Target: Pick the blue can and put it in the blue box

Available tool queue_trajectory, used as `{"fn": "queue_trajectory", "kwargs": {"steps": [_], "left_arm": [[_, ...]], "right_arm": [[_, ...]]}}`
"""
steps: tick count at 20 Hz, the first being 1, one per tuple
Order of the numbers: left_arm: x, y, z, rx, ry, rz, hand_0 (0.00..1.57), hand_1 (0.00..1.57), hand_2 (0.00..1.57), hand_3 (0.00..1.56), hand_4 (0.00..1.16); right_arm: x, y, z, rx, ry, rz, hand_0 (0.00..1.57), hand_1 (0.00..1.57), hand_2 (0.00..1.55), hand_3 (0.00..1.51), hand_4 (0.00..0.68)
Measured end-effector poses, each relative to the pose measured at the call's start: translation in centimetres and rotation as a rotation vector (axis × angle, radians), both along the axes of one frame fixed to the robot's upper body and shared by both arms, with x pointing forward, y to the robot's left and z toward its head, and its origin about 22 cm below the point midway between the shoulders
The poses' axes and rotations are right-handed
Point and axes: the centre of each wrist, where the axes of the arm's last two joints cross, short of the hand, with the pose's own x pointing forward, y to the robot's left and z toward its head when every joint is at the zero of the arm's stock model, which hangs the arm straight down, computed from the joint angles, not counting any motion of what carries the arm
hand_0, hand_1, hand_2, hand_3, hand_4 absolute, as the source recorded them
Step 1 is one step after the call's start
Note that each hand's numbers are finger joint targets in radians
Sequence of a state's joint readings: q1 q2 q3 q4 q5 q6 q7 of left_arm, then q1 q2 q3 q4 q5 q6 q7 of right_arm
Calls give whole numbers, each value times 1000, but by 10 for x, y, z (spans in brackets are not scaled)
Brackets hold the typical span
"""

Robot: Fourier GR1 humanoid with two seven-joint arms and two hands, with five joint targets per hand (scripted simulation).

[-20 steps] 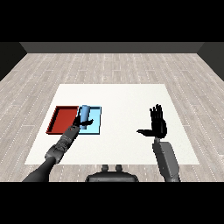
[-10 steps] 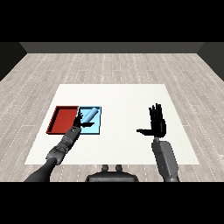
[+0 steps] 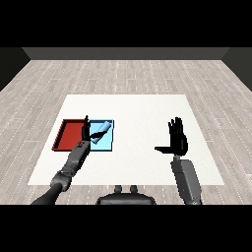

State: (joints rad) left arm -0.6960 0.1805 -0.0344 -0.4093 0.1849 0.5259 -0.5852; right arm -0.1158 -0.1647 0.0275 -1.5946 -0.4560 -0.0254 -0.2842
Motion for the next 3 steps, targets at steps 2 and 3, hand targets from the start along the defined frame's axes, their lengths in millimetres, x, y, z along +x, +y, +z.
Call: {"fn": "queue_trajectory", "kwargs": {"steps": [2,3], "left_arm": [[-4,-7,2,-37,-102,-72,0,0,0,0,0],[-5,-11,5,-60,-148,-109,0,0,0,0,0]], "right_arm": [[-3,-3,-2,-22,9,0,0,0,0,0,0],[-4,-3,-2,-31,14,1,0,0,0,0,0]]}}
